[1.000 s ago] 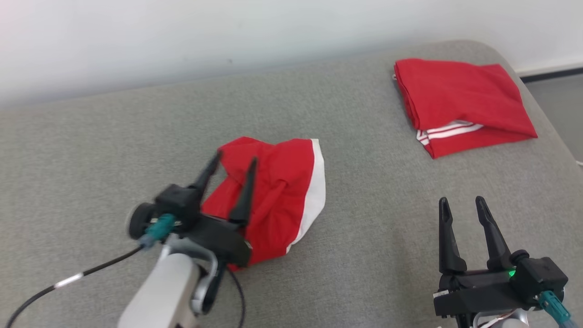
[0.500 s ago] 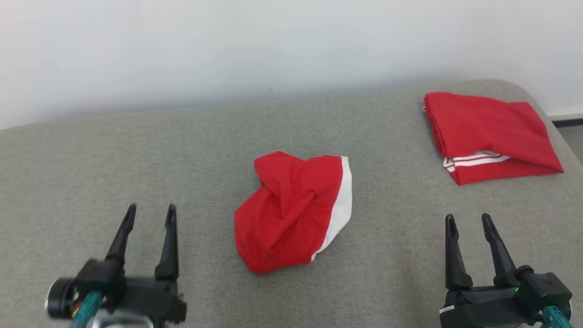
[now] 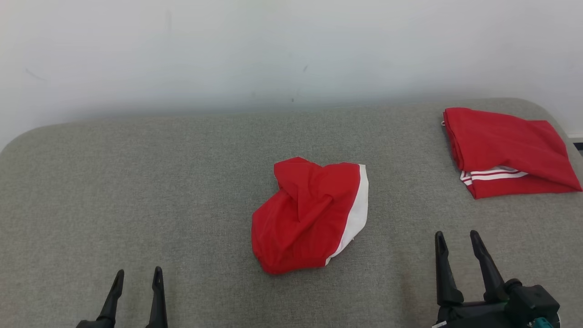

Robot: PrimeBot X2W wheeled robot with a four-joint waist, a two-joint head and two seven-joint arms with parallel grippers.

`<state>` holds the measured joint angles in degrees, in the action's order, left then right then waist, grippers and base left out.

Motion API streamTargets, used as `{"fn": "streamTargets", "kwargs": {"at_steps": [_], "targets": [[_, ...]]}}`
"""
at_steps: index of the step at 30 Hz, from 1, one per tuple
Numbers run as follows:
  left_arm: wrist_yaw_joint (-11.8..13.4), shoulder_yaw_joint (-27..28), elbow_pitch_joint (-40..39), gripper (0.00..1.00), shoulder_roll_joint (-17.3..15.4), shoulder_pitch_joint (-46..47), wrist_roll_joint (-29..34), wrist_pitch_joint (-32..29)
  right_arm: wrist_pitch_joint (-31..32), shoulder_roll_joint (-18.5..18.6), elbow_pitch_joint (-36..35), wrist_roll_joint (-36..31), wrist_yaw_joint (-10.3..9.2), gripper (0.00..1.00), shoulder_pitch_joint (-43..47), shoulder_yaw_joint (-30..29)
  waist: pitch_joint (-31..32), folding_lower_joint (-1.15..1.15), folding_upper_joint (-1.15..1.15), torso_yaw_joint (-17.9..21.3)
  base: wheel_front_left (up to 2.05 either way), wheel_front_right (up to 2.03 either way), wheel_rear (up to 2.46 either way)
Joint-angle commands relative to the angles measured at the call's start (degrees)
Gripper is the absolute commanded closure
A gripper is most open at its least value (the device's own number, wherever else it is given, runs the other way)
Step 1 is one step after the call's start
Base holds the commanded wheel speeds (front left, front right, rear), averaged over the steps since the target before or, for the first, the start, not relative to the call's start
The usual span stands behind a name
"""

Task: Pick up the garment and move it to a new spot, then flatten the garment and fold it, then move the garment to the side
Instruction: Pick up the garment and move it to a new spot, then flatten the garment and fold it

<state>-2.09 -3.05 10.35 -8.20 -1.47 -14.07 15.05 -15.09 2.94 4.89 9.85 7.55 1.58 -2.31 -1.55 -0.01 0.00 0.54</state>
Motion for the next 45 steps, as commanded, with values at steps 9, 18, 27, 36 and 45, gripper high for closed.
{"fn": "streamTargets", "kwargs": {"at_steps": [9, 18, 27, 36, 45], "targets": [[-1.7, 3.7, 0.6, 0.00, 3.4, -1.7, 2.7, 0.2, -0.1, -0.1, 0.9, 1.1, -0.16, 0.00, 0.8, 1.4, -0.4, 0.01, 0.00, -0.5, 0.00, 0.00, 0.00], [-3.4, 6.2, 1.6, 0.00, 4.6, -0.7, 4.4, 0.2, -0.1, -0.1, 1.9, 1.0, -0.16, 0.00, 1.1, 1.2, -1.0, 0.01, 0.00, -0.8, 0.00, 0.00, 0.00], [-3.9, 6.6, 1.2, 0.00, 5.2, -0.4, 5.6, 0.2, -0.1, -0.1, 2.3, 0.9, -0.16, 0.00, 0.8, 1.0, -1.7, 0.01, 0.00, -1.1, 0.00, 0.00, 0.00], [-4.1, 6.9, 1.3, 0.00, 5.3, -0.2, 5.7, 0.2, -0.1, -0.1, 2.3, 0.8, -0.16, 0.00, 0.8, 0.9, -1.9, 0.01, 0.00, -1.2, 0.00, 0.00, 0.00], [-3.4, 6.4, 0.8, 0.00, 5.4, -0.3, 5.2, 0.2, -0.1, -0.1, 2.4, 0.6, -0.16, 0.00, 0.6, 0.8, -2.1, 0.01, 0.00, -1.3, 0.00, 0.00, 0.00]]}}
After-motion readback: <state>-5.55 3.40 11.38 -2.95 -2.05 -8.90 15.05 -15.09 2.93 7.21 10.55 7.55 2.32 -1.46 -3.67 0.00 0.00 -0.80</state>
